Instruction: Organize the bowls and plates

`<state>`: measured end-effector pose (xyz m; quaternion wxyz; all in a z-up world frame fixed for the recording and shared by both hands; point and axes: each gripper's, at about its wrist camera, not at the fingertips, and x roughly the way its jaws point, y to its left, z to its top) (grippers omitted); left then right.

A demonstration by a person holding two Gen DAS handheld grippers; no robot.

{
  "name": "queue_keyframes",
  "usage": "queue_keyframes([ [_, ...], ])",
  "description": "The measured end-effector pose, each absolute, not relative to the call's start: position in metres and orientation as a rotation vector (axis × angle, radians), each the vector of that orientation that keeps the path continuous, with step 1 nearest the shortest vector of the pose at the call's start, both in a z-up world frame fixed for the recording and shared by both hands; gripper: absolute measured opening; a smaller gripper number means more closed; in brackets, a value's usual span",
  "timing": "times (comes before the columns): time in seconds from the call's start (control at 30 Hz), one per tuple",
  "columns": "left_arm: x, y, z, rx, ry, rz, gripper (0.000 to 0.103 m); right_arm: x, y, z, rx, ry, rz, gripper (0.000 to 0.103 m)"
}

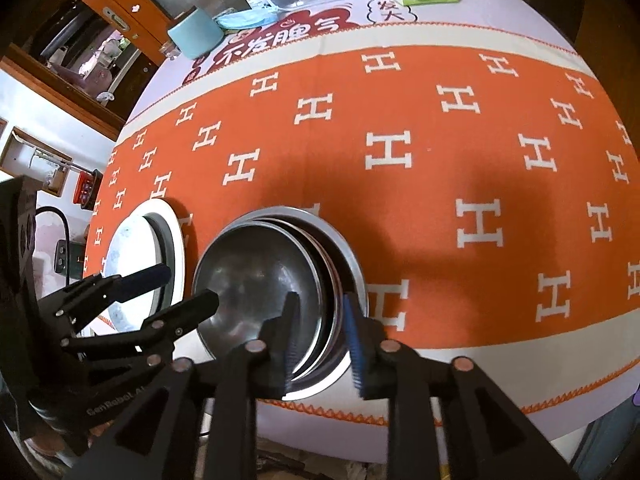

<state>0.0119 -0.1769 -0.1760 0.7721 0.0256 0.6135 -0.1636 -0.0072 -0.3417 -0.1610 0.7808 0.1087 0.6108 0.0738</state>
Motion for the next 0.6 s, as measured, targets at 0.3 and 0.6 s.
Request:
queue_keyframes([
  [0.3,0.008,-0.166,-0.163,0.036,1.28,-0.334,0.071,-0.018,-0.337,-0.149,0.224,1.271,0.176,0.024],
  [0.6,0.0,-0.153,-0.148,-0.007,1.228,-0.343,0.08,-0.033,-0.332,-0.127,0.208,1.179,0.195,0.024],
])
